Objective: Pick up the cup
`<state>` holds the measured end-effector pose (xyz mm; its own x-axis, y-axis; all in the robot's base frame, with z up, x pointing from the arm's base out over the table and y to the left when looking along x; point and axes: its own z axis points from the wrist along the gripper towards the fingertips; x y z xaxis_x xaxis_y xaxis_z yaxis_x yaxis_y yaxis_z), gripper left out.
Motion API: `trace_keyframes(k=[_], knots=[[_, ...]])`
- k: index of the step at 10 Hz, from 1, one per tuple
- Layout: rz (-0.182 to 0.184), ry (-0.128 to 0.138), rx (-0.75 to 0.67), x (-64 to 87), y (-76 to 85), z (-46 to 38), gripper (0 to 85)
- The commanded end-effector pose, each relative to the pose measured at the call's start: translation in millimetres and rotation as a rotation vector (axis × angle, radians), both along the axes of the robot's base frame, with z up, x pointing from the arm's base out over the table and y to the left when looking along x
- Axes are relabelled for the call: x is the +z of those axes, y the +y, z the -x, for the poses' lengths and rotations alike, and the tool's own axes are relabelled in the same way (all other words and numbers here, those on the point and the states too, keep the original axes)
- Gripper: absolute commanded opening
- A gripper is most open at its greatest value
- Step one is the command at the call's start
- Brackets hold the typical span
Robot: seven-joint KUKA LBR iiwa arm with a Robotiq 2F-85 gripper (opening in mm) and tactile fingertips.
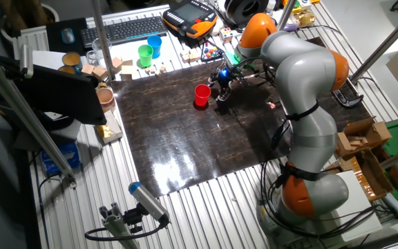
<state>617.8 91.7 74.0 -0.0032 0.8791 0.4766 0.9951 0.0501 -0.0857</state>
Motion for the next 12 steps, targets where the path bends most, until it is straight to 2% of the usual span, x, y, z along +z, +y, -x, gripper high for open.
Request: trace_keyframes(k=[1,5,9,12], knots=[[-0.003,0.001,-0.002,-1.3,2.1,-0.4,85.0],[-0.01,-0.007,-0.003,-2.4,11.1,-3.2,85.0],[-0.016,-0.005,-0.017,-1.5,24.5,-8.4,85.0],[-0.017,-0.007,-0.02,-4.3,28.6,-10.2,85.0]])
